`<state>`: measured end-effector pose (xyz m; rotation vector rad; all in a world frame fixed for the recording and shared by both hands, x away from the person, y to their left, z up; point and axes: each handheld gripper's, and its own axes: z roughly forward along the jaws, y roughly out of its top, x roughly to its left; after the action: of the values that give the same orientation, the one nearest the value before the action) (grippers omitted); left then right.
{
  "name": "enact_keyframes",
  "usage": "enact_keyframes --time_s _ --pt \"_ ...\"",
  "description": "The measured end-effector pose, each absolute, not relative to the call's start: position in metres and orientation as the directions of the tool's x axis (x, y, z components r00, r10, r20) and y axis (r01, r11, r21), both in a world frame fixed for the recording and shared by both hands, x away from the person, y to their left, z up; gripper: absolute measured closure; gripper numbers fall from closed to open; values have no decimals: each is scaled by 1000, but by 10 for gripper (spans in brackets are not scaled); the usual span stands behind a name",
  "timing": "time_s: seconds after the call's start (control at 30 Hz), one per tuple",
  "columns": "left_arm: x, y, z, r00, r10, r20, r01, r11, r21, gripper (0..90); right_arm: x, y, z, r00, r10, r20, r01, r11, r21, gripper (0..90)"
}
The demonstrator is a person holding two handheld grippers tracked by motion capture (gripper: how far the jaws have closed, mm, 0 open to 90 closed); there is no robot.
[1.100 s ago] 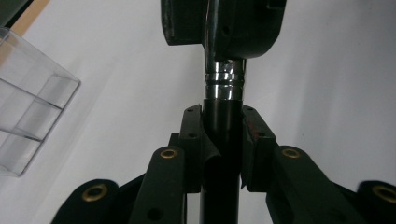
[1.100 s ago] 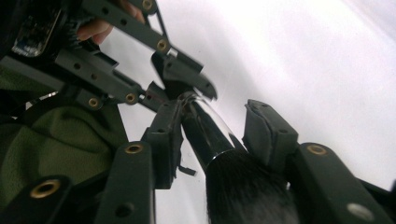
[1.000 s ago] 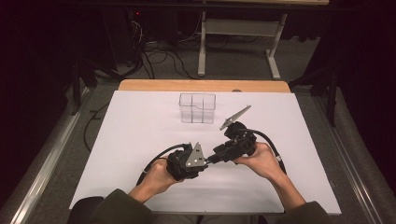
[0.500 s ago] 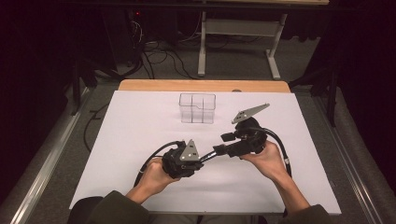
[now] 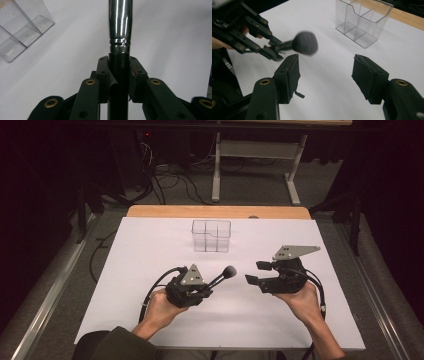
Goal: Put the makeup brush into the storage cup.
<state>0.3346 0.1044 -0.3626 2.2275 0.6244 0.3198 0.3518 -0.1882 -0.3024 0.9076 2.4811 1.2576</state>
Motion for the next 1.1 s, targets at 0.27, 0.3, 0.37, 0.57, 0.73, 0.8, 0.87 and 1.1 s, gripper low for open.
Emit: enact_keyframes --time_s 0.27,0.3,0.37,0.57,0.73,0.8,0.87,1.1 --pt "335 107 -360 835 550 5 340 -524 781 737 346 -186 -331 -780 615 119 448 416 791 456" --pt "335 107 -359 835 549 6 337 -522 783 737 345 -182 -334 -782 612 123 456 425 782 470" --pt "334 106 -359 833 553 2 338 -513 789 737 345 -180 -335 -782 608 134 460 419 783 475" --pt "333 105 -358 834 552 -11 336 -491 804 737 343 -169 -340 -795 588 152 452 406 794 521" --pt "332 101 -357 835 551 -10 325 -478 816 736 344 -162 -344 -803 570 173 460 409 788 543" --pt "332 99 -357 837 547 -7 319 -479 818 736 345 -160 -345 -806 563 185 465 407 786 551" --pt "332 97 -357 839 544 -8 318 -477 820 736 345 -158 -346 -807 557 196 468 402 787 559" --pt "331 91 -358 845 535 -10 313 -479 820 736 345 -157 -345 -815 536 221 468 384 796 585"
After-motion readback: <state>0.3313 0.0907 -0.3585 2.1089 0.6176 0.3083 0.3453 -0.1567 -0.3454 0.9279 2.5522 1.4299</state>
